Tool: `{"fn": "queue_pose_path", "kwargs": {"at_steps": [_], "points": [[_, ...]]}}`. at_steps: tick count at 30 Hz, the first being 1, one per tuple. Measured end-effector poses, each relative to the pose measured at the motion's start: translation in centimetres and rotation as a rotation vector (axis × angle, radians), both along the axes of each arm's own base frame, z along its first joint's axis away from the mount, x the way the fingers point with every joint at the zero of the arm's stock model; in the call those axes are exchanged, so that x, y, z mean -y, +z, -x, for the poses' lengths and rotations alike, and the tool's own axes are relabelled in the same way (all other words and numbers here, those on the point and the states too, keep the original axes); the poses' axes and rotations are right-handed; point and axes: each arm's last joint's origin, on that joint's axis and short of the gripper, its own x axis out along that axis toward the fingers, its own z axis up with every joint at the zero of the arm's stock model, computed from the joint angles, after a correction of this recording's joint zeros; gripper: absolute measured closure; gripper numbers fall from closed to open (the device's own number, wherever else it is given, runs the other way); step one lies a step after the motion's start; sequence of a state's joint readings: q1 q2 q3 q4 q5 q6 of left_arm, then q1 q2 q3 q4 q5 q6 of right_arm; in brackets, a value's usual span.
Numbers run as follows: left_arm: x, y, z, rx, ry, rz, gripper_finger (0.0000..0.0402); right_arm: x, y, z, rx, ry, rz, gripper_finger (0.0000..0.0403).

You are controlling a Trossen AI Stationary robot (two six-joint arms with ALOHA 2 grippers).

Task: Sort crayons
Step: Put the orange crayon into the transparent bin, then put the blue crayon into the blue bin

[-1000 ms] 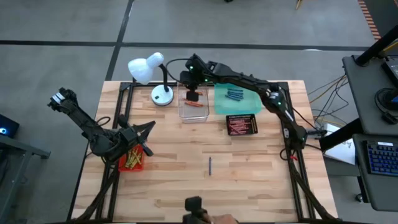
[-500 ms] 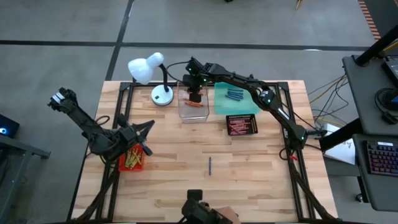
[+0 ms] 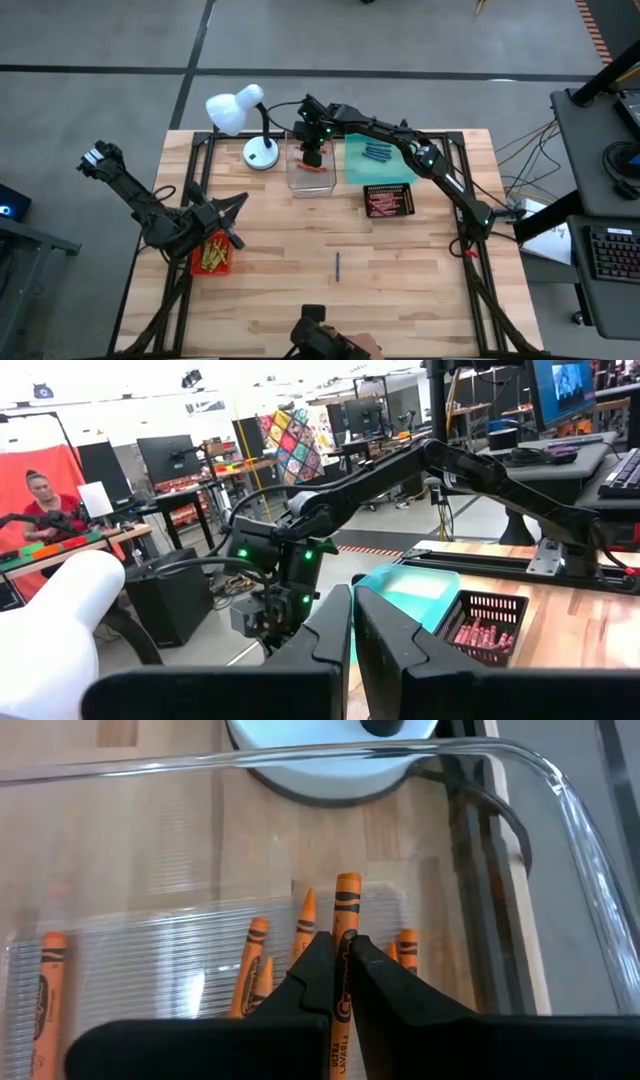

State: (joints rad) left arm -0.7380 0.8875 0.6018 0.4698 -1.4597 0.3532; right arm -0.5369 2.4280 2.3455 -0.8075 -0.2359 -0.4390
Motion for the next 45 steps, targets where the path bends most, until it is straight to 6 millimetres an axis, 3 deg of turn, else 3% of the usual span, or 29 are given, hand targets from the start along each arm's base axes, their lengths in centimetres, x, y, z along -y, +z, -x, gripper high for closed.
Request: {"fn": "queue_pose_path", "kwargs": {"at_steps": [7, 18, 21, 25, 30, 37, 41, 45], "points": [[0.1, -0.1, -0.1, 0.007, 0.000, 0.008, 0.0402, 0.0, 0.0, 0.0, 0.000, 0.006, 0.005, 0.0380], [0.1, -0.2, -0.1, 0.018, -0.001, 0.022, 0.0402, 0.0, 0.2, 0.1, 0.003, -0.002, 0.000, 0.0275], [0.2, -0.2, -0.2, 0.016, -0.002, 0.020, 0.0402, -0.1, 1.3, 0.3, 0.016, -0.028, -0.012, 0.0261], [0.4, -0.5, -0.5, 0.011, -0.004, 0.017, 0.0402, -1.0, 4.1, 0.9, 0.043, -0.063, -0.033, 0.0259], [0.9, -1.1, -1.0, 0.019, -0.005, 0.032, 0.0402, -3.9, 8.2, 2.0, 0.039, -0.077, -0.088, 0.0271], [1.8, -2.3, -2.0, 0.043, -0.006, 0.071, 0.0402, -10.6, 14.2, 5.2, -0.068, -0.111, -0.227, 0.0274], [2.3, -3.0, -2.5, 0.036, -0.006, 0.070, 0.0402, -14.6, 16.0, 6.7, -0.166, -0.114, -0.293, 0.0275], [2.5, -3.4, -2.8, 0.045, -0.007, 0.082, 0.0402, -18.5, 16.7, 7.0, -0.226, -0.105, -0.335, 0.0277]]}}
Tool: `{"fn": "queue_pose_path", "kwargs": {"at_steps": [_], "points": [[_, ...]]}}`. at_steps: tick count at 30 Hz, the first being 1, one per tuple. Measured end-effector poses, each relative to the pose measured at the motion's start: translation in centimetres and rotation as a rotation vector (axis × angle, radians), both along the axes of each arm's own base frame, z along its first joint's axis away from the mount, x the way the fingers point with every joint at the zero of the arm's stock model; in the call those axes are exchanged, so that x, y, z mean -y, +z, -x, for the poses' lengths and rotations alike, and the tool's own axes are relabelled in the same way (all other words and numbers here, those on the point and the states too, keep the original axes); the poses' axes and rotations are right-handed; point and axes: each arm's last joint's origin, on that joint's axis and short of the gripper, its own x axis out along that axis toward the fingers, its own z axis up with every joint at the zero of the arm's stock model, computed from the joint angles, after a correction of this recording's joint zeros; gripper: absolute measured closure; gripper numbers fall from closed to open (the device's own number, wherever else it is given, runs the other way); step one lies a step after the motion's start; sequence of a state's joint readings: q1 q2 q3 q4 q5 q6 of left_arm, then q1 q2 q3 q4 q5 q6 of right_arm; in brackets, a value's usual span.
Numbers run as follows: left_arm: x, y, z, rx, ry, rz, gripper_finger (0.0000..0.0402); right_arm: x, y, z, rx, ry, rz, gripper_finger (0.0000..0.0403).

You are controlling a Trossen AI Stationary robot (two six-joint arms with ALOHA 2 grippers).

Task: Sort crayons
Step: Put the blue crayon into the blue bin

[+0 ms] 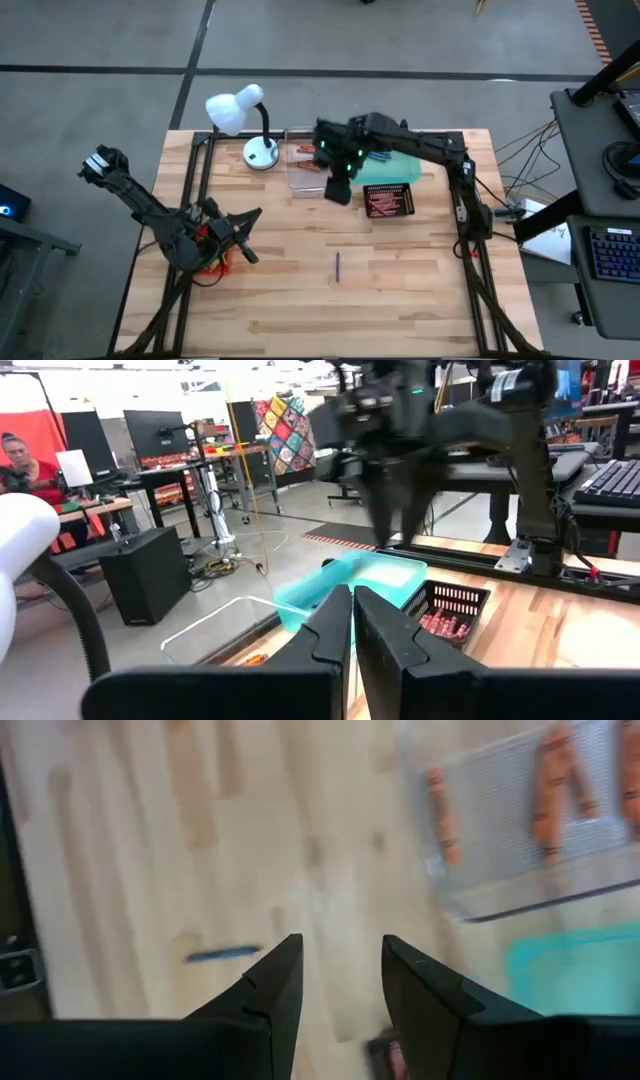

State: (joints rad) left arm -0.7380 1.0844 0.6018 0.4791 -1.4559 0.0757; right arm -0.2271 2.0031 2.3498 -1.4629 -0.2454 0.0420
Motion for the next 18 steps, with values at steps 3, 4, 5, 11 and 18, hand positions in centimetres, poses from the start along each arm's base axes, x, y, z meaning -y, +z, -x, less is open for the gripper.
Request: {"fn": "queue_pose_path", "kwargs": {"at_steps": [3, 4, 5, 11, 18], "points": [[0.1, -0.1, -0.1, 0.001, 0.000, 0.002, 0.0402, -2.9, -0.2, -0.5, -0.027, 0.004, -0.021, 0.0277], [0.1, -0.1, -0.1, 0.001, 0.000, 0.002, 0.0402, -3.9, -0.3, -0.7, -0.035, 0.004, -0.032, 0.0277], [0.1, -0.1, -0.1, -0.003, 0.000, -0.002, 0.0402, -5.0, -0.5, -0.8, -0.044, 0.005, -0.041, 0.0277], [0.1, 0.0, -0.1, -0.063, 0.001, -0.072, 0.0402, -11.3, -2.5, -1.7, -0.103, -0.057, 0.014, 0.0277], [0.1, 0.9, -0.2, -0.097, 0.001, -0.115, 0.0402, -17.2, -7.5, -1.7, -0.206, -0.137, -0.014, 0.0277]]}}
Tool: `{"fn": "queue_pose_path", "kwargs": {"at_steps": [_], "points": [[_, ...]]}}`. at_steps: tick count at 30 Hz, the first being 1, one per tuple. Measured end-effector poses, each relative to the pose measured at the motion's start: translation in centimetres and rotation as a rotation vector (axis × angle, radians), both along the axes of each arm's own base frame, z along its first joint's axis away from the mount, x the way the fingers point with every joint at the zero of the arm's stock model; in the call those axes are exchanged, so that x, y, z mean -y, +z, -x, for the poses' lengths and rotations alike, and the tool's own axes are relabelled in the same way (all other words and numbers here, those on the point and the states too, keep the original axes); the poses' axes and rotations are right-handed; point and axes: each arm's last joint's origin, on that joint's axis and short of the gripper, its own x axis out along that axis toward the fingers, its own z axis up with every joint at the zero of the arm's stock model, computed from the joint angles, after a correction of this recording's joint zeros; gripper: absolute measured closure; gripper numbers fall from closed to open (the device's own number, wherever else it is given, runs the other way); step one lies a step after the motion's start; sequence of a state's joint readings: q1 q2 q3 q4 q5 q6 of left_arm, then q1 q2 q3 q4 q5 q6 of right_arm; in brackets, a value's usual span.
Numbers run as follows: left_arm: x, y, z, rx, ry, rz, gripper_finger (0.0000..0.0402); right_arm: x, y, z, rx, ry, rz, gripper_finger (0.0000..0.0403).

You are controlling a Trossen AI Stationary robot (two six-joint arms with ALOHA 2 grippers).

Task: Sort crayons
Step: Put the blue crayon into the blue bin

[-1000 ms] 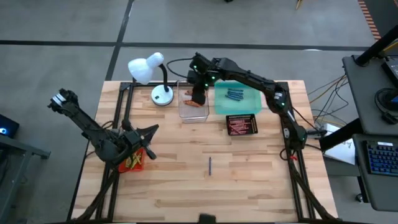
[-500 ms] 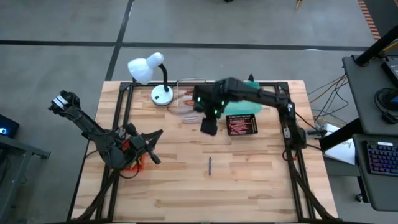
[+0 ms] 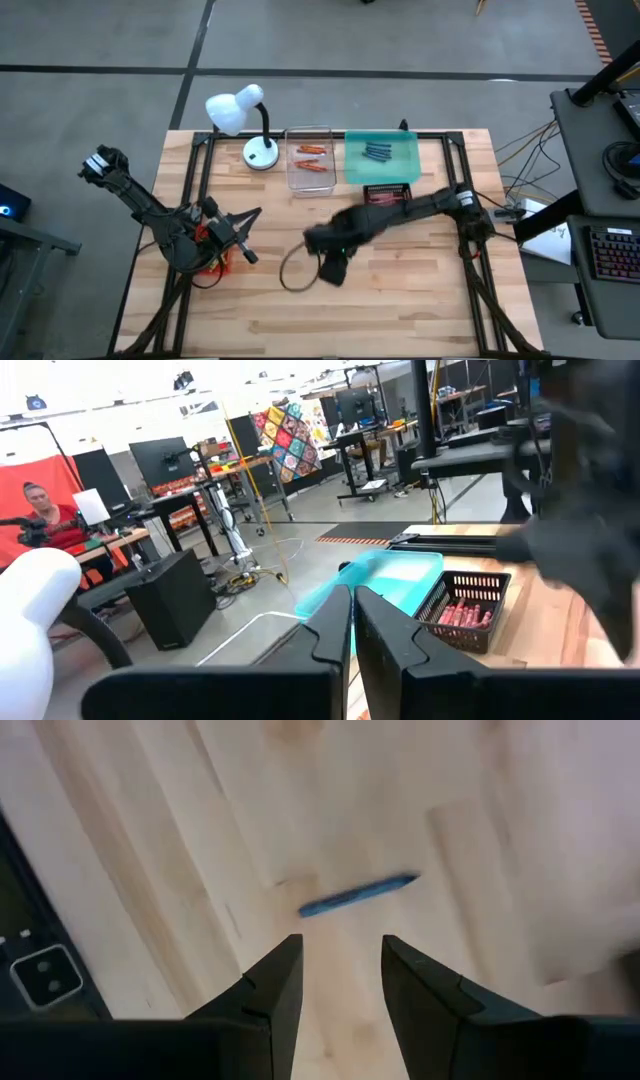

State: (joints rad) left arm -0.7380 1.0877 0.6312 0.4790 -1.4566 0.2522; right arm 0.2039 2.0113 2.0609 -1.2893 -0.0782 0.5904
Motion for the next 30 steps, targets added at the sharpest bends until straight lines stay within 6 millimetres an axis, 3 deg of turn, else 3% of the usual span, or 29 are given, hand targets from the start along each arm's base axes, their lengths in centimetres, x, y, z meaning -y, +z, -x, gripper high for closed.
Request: {"fn": "queue_pose_path", "kwargs": {"at_steps": [4, 10, 18, 25, 30], "points": [[0.1, 0.1, -0.1, 0.001, 0.000, 0.001, 0.0402, -1.9, -3.2, 0.3, -0.046, -0.085, -0.019, 0.0277], [0.3, -0.3, -0.3, -0.013, 0.000, -0.012, 0.0402, -2.2, -6.9, 0.9, -0.095, -0.244, 0.035, 0.0277], [0.5, -0.7, -0.6, -0.029, 0.000, -0.026, 0.0402, -1.5, -9.8, 1.3, -0.070, -0.409, 0.137, 0.0277], [0.5, -0.8, -0.6, -0.031, 0.000, -0.029, 0.0402, -1.5, -11.5, 0.7, 0.041, -0.499, 0.112, 0.0277], [0.6, -0.9, -0.7, -0.034, 0.000, -0.031, 0.0402, -1.5, -12.3, 1.0, 0.029, -0.539, 0.106, 0.0277]]}}
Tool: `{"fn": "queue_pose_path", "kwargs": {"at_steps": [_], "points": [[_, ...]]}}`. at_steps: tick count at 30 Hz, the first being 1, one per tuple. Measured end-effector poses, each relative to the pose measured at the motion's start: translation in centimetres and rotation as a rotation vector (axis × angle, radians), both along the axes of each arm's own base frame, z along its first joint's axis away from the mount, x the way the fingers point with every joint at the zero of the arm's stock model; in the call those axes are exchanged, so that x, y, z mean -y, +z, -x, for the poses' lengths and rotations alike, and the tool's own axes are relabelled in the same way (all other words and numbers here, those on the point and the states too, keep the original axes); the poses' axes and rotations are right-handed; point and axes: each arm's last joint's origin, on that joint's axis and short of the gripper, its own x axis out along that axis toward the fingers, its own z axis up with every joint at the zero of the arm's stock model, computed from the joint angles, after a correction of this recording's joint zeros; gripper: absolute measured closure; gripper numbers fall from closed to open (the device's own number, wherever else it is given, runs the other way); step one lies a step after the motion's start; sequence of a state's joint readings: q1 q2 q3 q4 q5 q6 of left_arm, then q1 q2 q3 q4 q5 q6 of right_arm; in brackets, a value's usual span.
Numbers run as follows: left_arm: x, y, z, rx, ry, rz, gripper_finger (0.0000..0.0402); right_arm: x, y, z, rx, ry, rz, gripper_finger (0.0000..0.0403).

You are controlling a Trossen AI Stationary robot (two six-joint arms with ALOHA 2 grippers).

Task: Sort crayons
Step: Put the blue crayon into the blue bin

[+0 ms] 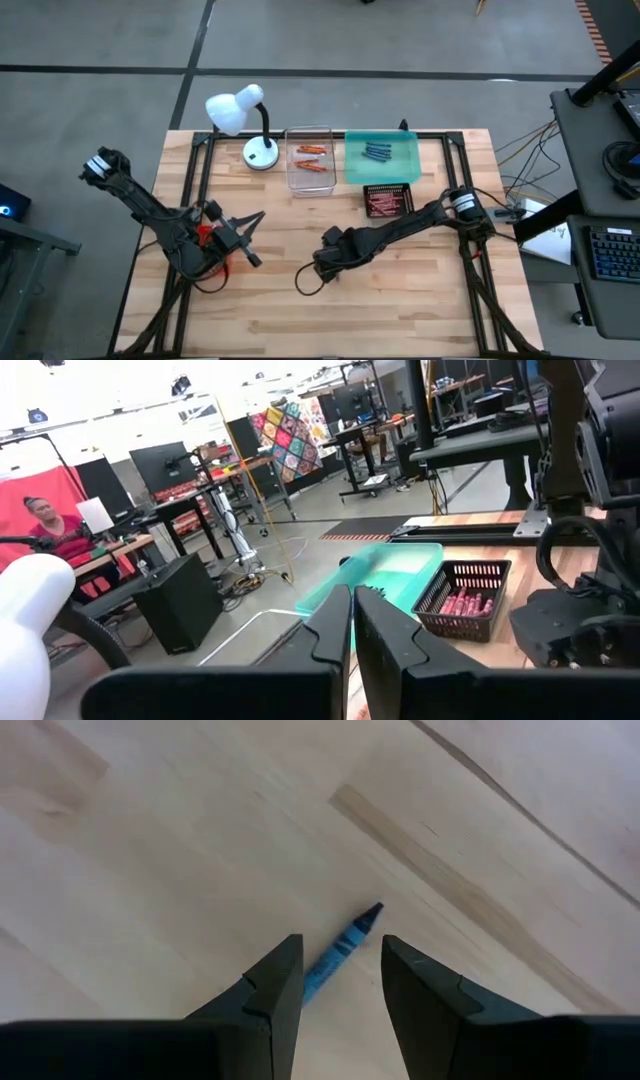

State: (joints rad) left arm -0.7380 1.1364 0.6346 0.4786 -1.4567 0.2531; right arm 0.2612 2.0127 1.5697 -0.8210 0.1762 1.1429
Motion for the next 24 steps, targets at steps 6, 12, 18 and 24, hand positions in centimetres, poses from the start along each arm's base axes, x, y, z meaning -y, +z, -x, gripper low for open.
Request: {"fn": "queue_pose_path", "kwargs": {"at_steps": [6, 12, 18, 24], "points": [[0.2, -0.5, -0.2, -0.016, 0.000, -0.015, 0.0402, -0.4, -0.5, 0.4, -0.015, -0.029, -0.005, 0.0277], [0.3, -0.5, -0.3, -0.019, 0.000, -0.017, 0.0402, -0.9, -1.6, 0.9, -0.001, -0.045, -0.016, 0.0277], [0.3, -0.5, -0.3, -0.019, 0.000, -0.017, 0.0402, -1.0, -2.9, 0.8, 0.076, -0.039, -0.038, 0.0277], [0.3, -0.5, -0.3, -0.017, 0.000, -0.015, 0.0402, -1.0, -3.5, 1.1, 0.061, 0.007, -0.022, 0.0281]]}}
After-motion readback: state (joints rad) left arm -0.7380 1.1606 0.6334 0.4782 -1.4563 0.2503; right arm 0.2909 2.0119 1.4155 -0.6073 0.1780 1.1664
